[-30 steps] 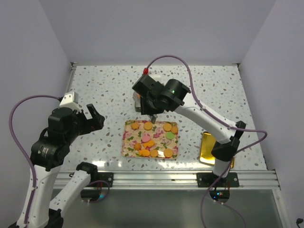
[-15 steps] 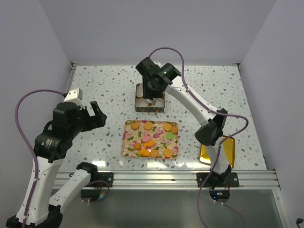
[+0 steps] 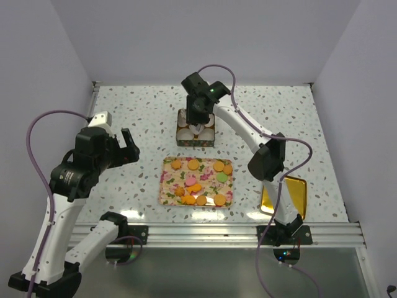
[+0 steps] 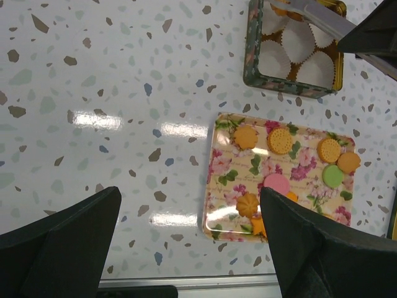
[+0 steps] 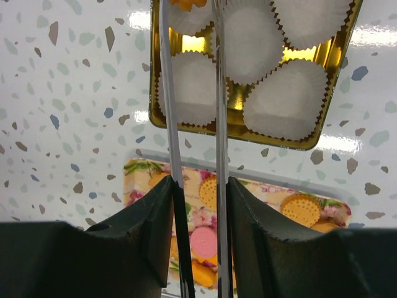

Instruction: Pack the cookies

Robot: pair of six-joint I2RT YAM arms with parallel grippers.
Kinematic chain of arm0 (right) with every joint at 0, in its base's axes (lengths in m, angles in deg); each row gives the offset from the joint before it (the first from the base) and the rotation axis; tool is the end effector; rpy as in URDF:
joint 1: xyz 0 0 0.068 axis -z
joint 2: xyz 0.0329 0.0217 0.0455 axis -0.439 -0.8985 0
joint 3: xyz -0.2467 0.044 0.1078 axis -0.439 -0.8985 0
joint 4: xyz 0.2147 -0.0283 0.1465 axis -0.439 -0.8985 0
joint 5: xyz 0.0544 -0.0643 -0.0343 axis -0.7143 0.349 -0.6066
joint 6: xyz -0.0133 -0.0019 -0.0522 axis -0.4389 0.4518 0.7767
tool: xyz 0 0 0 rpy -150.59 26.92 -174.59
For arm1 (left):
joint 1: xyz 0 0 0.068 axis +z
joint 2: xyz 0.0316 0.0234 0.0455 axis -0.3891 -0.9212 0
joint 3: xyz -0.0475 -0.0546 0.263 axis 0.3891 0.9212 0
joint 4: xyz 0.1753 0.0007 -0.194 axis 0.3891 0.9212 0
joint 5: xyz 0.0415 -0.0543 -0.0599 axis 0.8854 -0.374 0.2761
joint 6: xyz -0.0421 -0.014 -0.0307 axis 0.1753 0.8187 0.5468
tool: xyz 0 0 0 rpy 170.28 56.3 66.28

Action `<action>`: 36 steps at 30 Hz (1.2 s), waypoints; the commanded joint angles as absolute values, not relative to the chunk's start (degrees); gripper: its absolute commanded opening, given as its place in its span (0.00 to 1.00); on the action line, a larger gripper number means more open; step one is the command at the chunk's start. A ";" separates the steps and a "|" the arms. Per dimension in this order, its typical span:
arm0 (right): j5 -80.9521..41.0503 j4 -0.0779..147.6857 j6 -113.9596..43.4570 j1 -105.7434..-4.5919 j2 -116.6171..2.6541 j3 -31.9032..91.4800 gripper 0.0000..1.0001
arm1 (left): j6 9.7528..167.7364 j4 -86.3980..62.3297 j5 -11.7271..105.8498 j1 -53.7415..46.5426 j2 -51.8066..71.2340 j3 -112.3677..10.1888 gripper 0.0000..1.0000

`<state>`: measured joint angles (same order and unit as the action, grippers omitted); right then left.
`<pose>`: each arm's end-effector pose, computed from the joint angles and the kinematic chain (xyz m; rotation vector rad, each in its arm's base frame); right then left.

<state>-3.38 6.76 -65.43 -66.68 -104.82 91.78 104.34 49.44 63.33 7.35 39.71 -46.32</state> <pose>0.3642 0.3055 0.3217 -0.0264 2.6089 0.2959 0.1229 -0.0289 0.3825 -0.3020 2.2074 -0.2559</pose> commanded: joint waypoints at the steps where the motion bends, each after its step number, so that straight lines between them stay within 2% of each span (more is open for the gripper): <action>1: -6.24 11.99 -64.30 -65.25 -105.62 94.69 0.40 | 102.83 47.81 64.55 6.90 38.28 -48.18 1.00; 11: -9.06 13.23 -64.30 -63.66 -107.65 95.22 0.43 | 102.65 46.67 65.34 6.90 35.64 -48.53 1.00; 23: -7.13 11.38 -64.73 -63.66 -103.35 93.37 0.49 | 102.74 47.20 64.20 6.82 37.57 -48.62 1.00; 36: -2.65 7.16 -65.61 -67.78 -90.08 87.15 0.49 | 103.97 48.08 61.92 6.64 41.52 -48.97 1.00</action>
